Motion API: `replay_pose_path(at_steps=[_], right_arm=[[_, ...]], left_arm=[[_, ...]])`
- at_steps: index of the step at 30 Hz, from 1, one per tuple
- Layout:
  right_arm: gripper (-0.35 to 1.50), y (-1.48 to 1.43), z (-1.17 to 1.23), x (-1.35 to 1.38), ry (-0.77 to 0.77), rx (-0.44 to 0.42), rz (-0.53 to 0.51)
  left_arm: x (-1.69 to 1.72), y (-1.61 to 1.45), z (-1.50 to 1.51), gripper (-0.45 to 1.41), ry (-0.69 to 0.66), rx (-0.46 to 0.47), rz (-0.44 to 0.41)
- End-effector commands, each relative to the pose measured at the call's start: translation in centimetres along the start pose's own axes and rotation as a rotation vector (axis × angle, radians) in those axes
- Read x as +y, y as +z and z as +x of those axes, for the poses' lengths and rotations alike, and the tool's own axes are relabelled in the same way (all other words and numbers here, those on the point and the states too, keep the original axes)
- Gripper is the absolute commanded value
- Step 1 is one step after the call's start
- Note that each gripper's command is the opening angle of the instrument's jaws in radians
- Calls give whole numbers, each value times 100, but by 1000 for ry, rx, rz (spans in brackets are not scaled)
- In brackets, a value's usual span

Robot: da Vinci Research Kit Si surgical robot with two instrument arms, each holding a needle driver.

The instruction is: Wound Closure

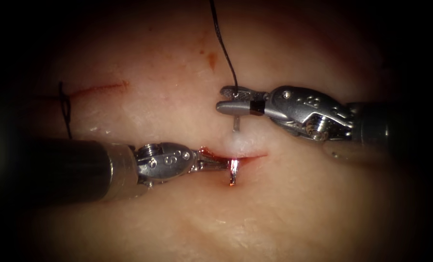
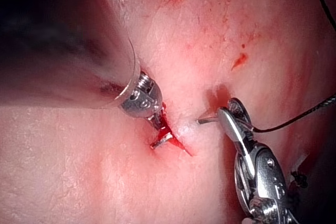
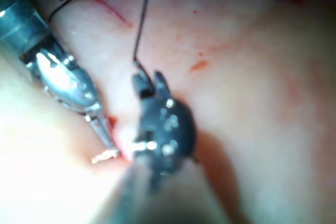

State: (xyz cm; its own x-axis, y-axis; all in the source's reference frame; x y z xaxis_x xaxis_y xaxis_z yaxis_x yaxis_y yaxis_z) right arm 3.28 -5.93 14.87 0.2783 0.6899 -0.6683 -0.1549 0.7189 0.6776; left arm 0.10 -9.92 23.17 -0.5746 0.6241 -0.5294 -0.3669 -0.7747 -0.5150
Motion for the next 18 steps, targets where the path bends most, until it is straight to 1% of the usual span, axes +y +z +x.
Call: replay_pose_path(at_steps=[1, 3, 5, 7, 11, 14, 15, 18], right_arm=[[-35, 7, 2, 11, 7, 13, -19], [-35, 8, 4, 19, 9, 4, -31], [-35, 8, 6, 27, -37, -1, -50], [-35, 6, 7, 31, -72, 2, -64], [-35, 5, 10, 35, -94, 9, -69], [-35, 4, 13, 39, -155, 12, -80], [-35, 4, 16, 43, -217, 10, -88], [-35, 4, 19, 44, -250, 9, -92]], left_arm=[[4, 9, -4, -30, -1, 0, -2], [5, 9, -3, -31, -2, 0, 3], [8, 10, -3, -31, -4, 0, 2], [10, 11, -2, -31, -6, 0, 1], [14, 13, -1, -31, -9, -1, -5], [16, 13, -1, -33, -9, -1, -7], [17, 12, -1, -33, -10, -1, -7], [18, 12, -1, -35, -10, -1, -9]])
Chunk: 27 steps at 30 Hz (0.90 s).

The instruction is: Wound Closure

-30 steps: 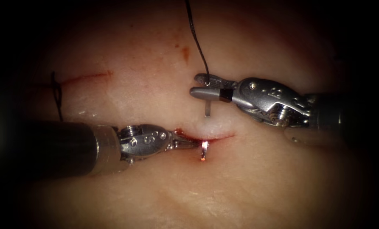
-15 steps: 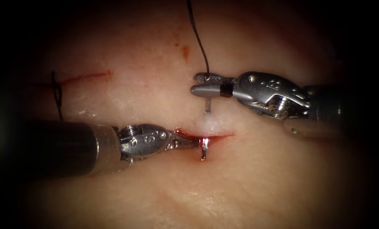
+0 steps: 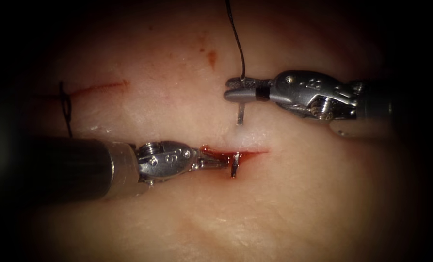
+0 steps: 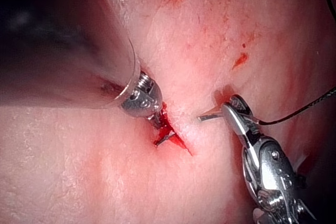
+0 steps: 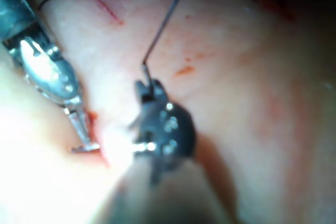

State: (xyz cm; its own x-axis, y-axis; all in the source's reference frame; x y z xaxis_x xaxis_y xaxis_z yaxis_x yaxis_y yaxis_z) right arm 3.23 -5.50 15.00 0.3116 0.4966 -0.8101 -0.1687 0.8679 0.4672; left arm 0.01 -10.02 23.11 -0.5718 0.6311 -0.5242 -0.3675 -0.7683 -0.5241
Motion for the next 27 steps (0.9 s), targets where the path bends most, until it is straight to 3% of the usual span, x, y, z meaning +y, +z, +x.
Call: replay_pose_path(at_steps=[1, 14, 27], right_arm=[[-35, 8, 1, 3, -28, 3, -3], [-35, 5, 32, 2, -156, 2, -25], [-35, 5, 30, 10, -127, 11, -21]], left_arm=[[5, 8, -4, -35, -2, 0, -3], [9, 7, -5, -35, -3, -4, -10], [10, 7, -5, -36, -3, -4, -10]])
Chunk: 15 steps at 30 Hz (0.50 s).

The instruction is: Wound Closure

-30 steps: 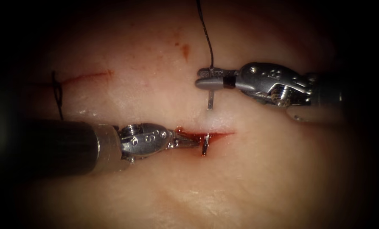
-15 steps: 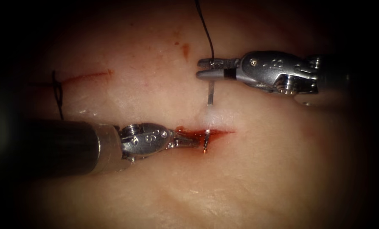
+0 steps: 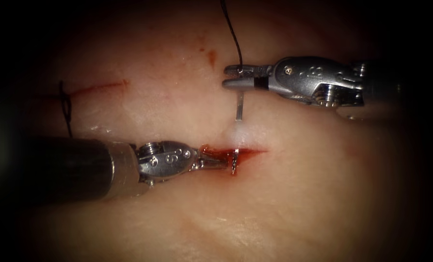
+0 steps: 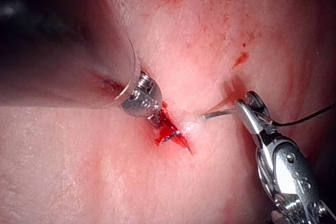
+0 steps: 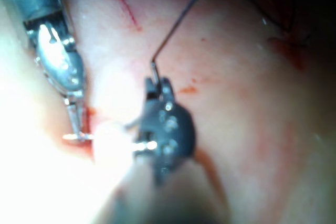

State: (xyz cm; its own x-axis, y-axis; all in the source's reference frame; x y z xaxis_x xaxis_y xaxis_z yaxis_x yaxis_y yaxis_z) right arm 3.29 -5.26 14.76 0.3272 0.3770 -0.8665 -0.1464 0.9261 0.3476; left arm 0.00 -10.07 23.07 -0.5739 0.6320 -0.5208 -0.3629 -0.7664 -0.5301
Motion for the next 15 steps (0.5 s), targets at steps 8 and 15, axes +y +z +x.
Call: replay_pose_path(at_steps=[8, 15], right_arm=[[-35, 19, -16, -7, 352, 20, 132], [-35, 37, -32, -9, 647, 4, 196]], left_arm=[[4, 8, -5, -36, -1, 0, -3], [4, 7, -6, -36, 0, 0, -4]])
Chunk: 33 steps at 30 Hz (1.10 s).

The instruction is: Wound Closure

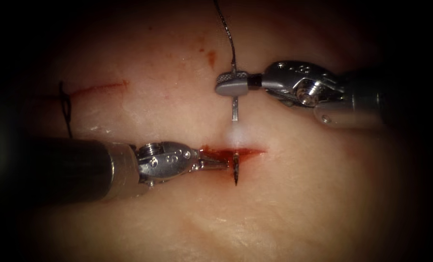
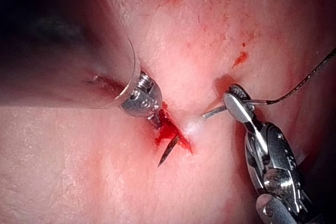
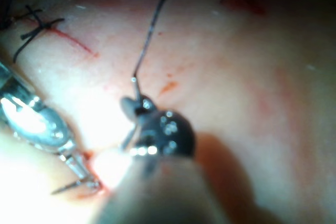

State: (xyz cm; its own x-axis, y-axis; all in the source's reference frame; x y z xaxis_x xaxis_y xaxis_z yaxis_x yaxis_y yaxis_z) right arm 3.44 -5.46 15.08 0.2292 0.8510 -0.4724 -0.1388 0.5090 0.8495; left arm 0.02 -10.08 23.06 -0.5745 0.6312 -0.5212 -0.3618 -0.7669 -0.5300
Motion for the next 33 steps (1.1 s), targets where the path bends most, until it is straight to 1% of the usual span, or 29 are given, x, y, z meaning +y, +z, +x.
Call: replay_pose_path(at_steps=[1, 4, 7, 14, 17, 21, 23, 25, 26, 27, 28, 29, 30, 32, 33], right_arm=[[-35, 13, 1, 4, 46, 2, 6], [-35, 15, 1, 4, 160, -5, 25], [-35, 14, -8, -3, 256, -28, 54], [-35, 10, -34, -28, 329, -68, 73], [-35, 8, -43, -39, 355, -71, 75], [-35, 3, -54, -55, 355, -84, 85], [-35, 2, -58, -60, 354, -79, 88], [-35, 1, -60, -62, 353, -54, 73], [-6, 0, -58, -59, 277, -31, 53], [-6, 0, -58, -59, 277, -31, 53], [9, -1, -57, -57, 236, -23, 46], [41, -2, -55, -53, 190, -11, 34], [59, -3, -54, -51, 144, -2, 27], [91, -8, -53, -45, 13, -11, 9], [94, -11, -53, -42, -5, -23, 1]], left_arm=[[4, 8, -4, -36, -1, 0, -3], [4, 8, -4, -36, -1, 0, -3], [4, 8, -4, -36, -1, 0, -3], [4, 8, -5, -36, 0, 0, -4], [4, 8, -5, -36, 0, -3, -3], [4, 8, -5, -38, 0, -3, -3], [4, 8, -5, -38, -1, -3, -3], [5, 8, -5, -40, -1, -6, -2], [7, 8, -4, -40, -8, -6, -1], [7, 8, -4, -40, -8, -6, -1], [8, 8, -4, -40, 3, -6, -1], [9, 8, -4, -40, 9, -7, 0], [10, 8, -4, -40, 20, -7, 0], [12, 8, -4, -38, 37, -8, 0], [13, 7, -4, -38, 54, -9, 1]])
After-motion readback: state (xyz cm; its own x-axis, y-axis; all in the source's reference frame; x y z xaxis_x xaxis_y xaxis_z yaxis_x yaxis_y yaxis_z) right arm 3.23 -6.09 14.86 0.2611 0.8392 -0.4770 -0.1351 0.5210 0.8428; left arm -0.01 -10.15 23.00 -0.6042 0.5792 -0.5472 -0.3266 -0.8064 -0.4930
